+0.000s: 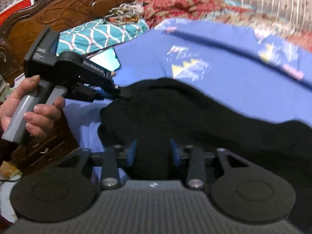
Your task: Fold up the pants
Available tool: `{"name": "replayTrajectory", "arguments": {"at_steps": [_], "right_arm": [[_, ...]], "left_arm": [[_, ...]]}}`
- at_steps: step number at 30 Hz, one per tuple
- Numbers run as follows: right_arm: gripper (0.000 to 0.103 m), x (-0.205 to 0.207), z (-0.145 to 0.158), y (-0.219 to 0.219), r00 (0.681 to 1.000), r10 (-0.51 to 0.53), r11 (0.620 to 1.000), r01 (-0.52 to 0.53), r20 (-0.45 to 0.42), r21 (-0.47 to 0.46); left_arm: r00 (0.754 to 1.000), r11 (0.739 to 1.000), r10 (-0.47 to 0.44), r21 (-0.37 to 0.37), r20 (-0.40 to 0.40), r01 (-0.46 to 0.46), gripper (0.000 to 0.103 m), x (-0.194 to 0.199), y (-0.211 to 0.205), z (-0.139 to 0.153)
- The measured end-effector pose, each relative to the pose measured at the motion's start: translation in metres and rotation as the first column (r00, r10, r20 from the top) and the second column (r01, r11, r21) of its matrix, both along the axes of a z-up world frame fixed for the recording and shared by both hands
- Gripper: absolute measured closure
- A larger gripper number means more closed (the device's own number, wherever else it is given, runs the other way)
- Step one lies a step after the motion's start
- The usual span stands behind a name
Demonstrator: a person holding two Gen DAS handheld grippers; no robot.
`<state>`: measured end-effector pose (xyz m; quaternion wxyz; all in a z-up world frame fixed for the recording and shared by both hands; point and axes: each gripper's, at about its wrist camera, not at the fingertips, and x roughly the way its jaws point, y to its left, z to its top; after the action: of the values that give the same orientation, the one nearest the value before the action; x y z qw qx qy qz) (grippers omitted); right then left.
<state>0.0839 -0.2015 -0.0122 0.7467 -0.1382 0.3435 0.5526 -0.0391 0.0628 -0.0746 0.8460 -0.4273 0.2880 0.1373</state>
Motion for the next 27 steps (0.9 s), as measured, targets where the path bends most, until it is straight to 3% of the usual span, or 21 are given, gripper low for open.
{"name": "replayTrajectory", "arguments": {"at_steps": [2, 5, 10, 14, 17, 22, 27], "right_arm": [[0.090, 0.004, -0.012, 0.013, 0.996, -0.003, 1.000, 0.000, -0.094, -0.025], [0.090, -0.002, -0.032, 0.024, 0.986, -0.006, 0.998, -0.006, -0.168, -0.070], [0.089, -0.003, -0.033, 0.031, 0.978, -0.032, 0.999, 0.026, -0.204, -0.035], [0.088, 0.003, -0.020, 0.016, 0.976, -0.075, 0.996, 0.081, -0.205, 0.020], [0.086, 0.010, -0.009, -0.012, 0.967, -0.161, 0.982, 0.177, -0.198, 0.069], [0.086, 0.019, -0.010, -0.061, 0.928, -0.319, 0.936, 0.340, -0.194, 0.089], [0.086, 0.021, -0.018, -0.099, 0.891, -0.402, 0.903, 0.423, -0.211, 0.068]], "left_arm": [[1.000, 0.998, 0.012, 0.055, -0.005, -0.012, 0.092, -0.014, -0.008, 0.008], [0.999, 0.995, 0.027, 0.097, -0.038, -0.023, 0.092, -0.032, -0.017, 0.007], [0.992, 0.987, 0.063, 0.152, -0.105, -0.047, 0.079, -0.042, -0.026, 0.002], [0.987, 0.972, 0.139, 0.201, -0.079, -0.121, 0.080, -0.056, -0.028, 0.027], [0.988, 0.971, 0.151, 0.194, -0.038, -0.140, 0.081, -0.061, -0.029, 0.043], [1.000, 0.971, 0.001, 0.239, -0.004, 0.000, 0.082, -0.031, -0.066, 0.060], [0.983, 0.949, -0.174, 0.257, -0.062, 0.184, 0.082, 0.014, -0.115, 0.048]]}}
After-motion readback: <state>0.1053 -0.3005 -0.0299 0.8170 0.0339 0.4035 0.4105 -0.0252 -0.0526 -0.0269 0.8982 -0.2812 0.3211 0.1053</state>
